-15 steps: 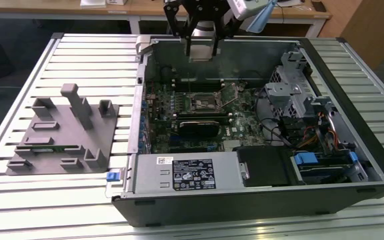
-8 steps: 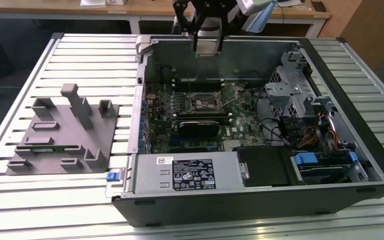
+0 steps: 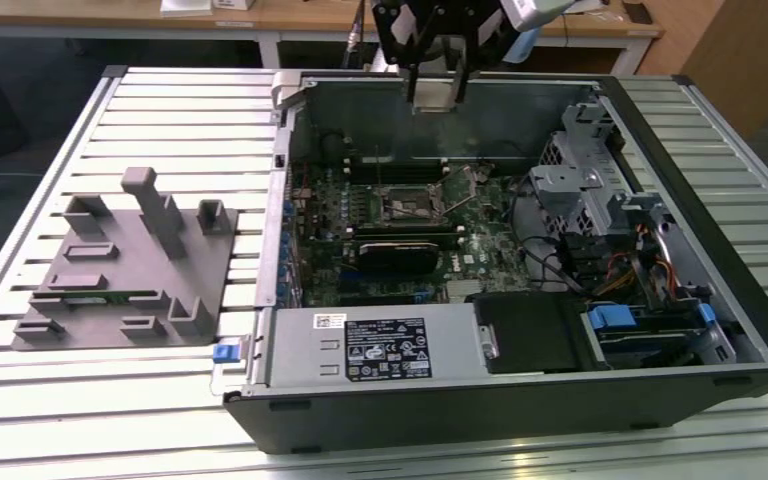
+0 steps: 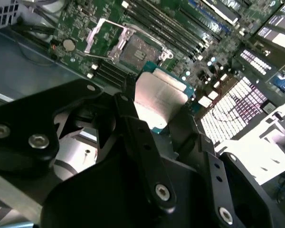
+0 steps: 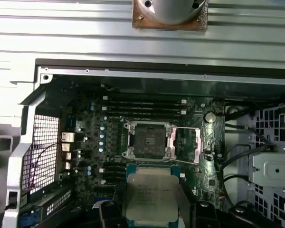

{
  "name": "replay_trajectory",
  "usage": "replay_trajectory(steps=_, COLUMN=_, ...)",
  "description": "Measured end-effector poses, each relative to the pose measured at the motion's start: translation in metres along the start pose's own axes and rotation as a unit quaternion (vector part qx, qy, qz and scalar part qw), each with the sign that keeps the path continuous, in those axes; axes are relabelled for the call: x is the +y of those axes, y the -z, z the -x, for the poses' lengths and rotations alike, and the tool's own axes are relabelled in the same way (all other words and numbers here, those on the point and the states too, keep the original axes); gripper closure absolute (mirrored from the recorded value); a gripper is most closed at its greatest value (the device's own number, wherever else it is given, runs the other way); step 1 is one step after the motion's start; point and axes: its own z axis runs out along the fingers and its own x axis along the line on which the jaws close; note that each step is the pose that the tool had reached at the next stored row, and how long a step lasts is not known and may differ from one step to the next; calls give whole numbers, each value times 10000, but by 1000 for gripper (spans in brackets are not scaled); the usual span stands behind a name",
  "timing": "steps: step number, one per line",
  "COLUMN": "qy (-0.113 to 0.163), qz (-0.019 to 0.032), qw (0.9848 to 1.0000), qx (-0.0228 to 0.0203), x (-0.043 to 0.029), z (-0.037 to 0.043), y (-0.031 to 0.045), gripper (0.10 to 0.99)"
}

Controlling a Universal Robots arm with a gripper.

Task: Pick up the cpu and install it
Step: 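Pick up the cpu and move it towards the insertion slot, then place the cpu into insertion slot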

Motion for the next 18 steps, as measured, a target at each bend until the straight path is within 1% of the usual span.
replay_trajectory(steps=11, qy=-45, qz=-1, qw=10000, qx=-4, x=0, z=5, y=-1, gripper=557)
replay_trajectory(steps=14, qy=-141, qz=0, qw=9999, qx=-12, x=0, z=5, y=-3, gripper=557)
replay_trajectory(steps=18, qy=-344, qz=5, qw=9994, qx=-29, x=0, z=5, y=-7, gripper=557)
